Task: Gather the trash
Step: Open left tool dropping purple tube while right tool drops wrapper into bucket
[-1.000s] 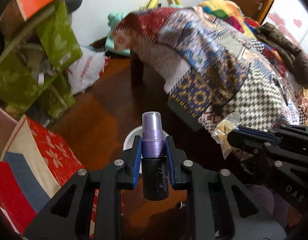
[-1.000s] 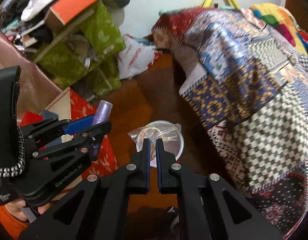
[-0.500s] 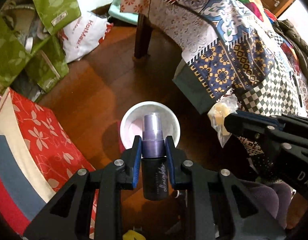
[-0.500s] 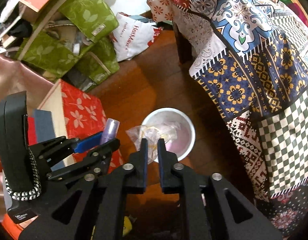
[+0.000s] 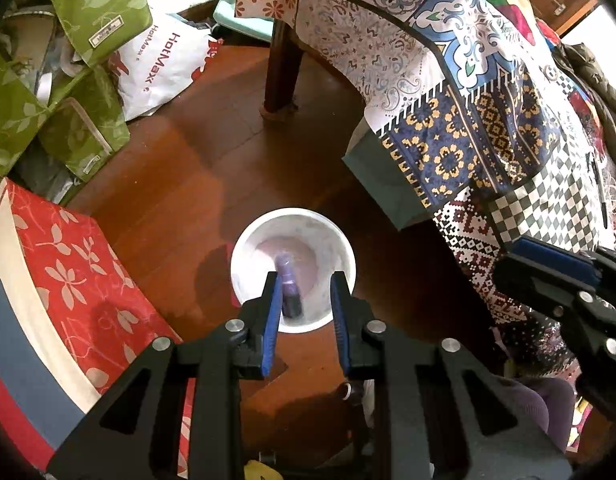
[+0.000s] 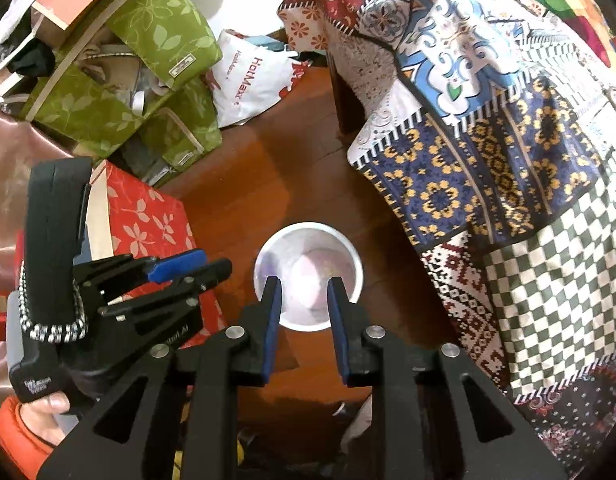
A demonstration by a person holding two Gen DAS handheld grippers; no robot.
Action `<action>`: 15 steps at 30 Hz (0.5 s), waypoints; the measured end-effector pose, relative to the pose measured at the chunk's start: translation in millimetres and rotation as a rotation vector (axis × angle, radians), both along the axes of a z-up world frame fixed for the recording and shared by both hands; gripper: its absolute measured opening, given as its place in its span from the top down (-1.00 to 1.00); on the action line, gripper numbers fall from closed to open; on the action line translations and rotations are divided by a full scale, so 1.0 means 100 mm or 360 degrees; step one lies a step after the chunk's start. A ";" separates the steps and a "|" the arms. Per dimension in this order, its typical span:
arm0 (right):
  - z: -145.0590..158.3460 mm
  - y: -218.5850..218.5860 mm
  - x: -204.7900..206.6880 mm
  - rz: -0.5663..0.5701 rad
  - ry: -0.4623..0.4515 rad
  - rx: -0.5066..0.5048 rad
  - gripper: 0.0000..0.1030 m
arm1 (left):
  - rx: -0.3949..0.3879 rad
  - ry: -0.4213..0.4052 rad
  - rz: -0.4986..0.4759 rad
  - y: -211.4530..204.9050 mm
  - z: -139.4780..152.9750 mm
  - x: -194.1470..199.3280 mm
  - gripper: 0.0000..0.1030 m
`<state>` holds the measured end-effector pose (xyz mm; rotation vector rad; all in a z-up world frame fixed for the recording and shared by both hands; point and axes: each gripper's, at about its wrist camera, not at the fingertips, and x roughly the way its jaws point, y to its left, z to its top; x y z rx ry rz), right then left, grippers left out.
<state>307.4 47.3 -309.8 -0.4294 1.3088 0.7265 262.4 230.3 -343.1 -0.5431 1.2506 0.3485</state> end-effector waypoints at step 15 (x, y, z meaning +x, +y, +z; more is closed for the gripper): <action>0.66 -0.30 -0.31 0.0015 -0.0275 0.0125 0.56 | 0.0221 -0.0234 0.0022 -0.23 0.91 -0.38 0.17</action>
